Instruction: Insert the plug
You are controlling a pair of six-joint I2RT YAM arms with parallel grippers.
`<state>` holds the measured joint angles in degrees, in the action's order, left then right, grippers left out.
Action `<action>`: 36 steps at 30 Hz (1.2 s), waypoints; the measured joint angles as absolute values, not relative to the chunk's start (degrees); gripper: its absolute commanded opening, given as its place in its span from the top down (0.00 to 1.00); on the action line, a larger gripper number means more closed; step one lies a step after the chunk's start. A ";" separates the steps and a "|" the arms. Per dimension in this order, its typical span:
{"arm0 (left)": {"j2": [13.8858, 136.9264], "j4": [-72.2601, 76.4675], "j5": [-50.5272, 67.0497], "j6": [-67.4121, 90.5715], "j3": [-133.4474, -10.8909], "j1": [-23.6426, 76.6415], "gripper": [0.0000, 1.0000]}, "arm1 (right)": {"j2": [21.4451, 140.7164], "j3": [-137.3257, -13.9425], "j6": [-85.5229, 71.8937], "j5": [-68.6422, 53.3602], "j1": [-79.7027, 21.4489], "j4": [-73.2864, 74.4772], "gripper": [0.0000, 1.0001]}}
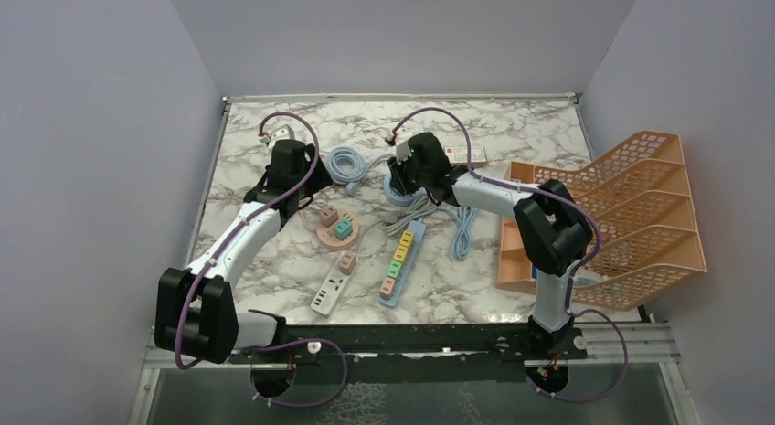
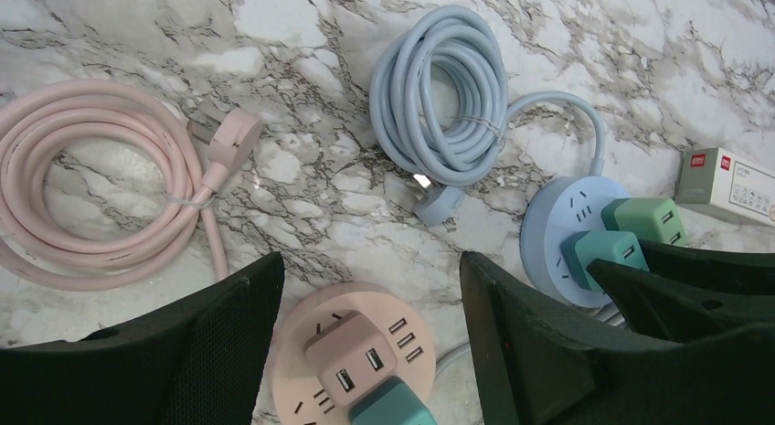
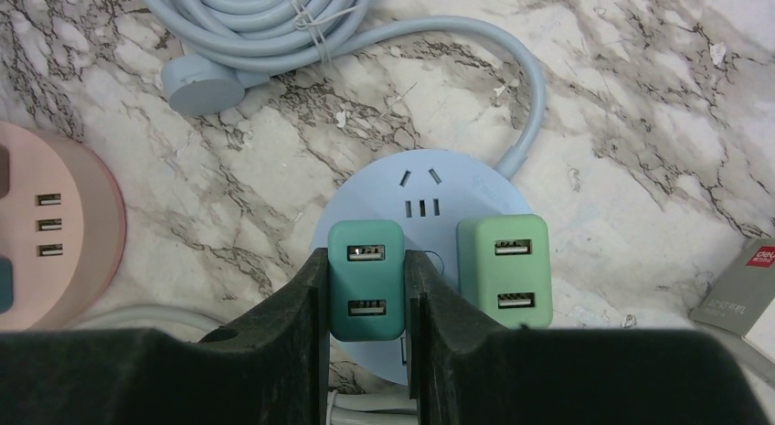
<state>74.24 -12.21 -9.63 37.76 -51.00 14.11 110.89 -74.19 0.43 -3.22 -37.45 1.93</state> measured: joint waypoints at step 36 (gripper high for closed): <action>74.04 -12.34 -9.45 35.00 -51.00 12.80 0.27 | 111.07 -87.57 -2.72 1.72 -38.35 16.58 0.48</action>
<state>74.04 -12.34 -9.45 35.00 -51.00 12.80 111.07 -87.57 -2.72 1.72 -38.35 16.58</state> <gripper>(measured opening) 0.723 0.514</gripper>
